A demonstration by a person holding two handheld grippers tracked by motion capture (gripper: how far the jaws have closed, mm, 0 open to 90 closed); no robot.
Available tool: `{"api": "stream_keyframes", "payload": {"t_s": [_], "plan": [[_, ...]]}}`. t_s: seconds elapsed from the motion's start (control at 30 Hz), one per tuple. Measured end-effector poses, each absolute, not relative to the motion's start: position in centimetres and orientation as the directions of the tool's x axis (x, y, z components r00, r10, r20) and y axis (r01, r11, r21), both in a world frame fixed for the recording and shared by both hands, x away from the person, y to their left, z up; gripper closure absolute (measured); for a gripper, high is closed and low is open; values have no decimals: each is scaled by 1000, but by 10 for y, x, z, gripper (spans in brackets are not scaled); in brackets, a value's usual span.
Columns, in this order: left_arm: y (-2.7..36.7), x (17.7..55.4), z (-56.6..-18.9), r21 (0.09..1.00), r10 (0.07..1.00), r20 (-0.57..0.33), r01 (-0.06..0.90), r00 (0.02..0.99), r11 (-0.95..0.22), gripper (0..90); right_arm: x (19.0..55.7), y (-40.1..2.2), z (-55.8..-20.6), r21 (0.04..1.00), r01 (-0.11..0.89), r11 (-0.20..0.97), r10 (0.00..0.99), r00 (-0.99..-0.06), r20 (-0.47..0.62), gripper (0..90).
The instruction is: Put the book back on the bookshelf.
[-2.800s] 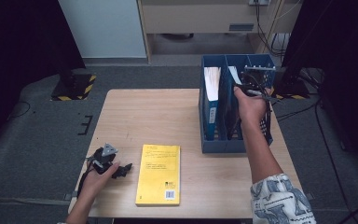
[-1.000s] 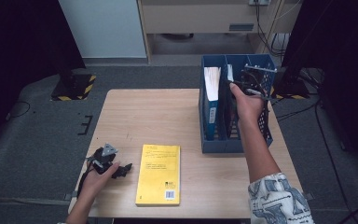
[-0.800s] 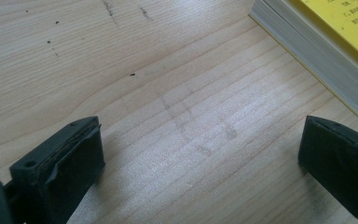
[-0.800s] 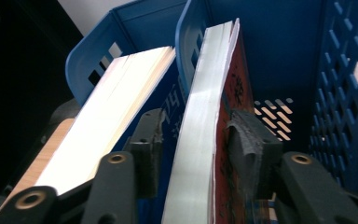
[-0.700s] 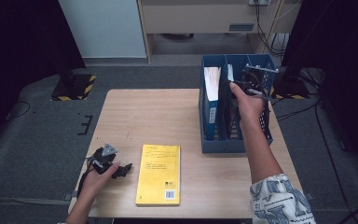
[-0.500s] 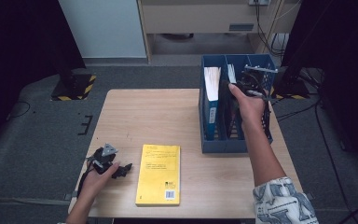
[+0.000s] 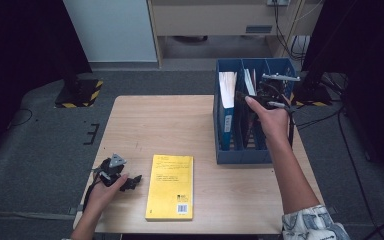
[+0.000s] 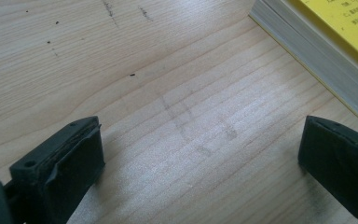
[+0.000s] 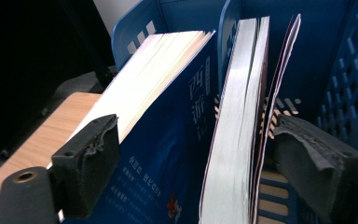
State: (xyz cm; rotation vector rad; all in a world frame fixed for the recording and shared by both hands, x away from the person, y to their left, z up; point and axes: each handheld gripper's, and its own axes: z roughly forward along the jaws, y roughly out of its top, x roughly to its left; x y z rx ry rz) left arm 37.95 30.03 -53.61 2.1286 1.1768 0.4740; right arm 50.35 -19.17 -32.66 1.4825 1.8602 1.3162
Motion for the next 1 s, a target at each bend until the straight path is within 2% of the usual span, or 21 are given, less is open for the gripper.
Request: {"api": "stream_keyframes", "payload": {"t_s": [0.13,0.43,0.83,1.0], "plan": [[300,379,-536,693,848,-2,613,530,-381,0,500,-195,-326,863,506,1,923,-332,193,96],[301,379,-536,692,847,2,611,532,-385,0,486,-200,-324,881,473,11,932,-324,163,101],[301,379,-537,695,847,2,609,531,-383,0,443,-201,-328,883,459,99,929,-361,84,101],[301,379,-537,695,847,3,608,531,-384,0,428,-199,-337,880,463,103,921,-379,92,101]]}}
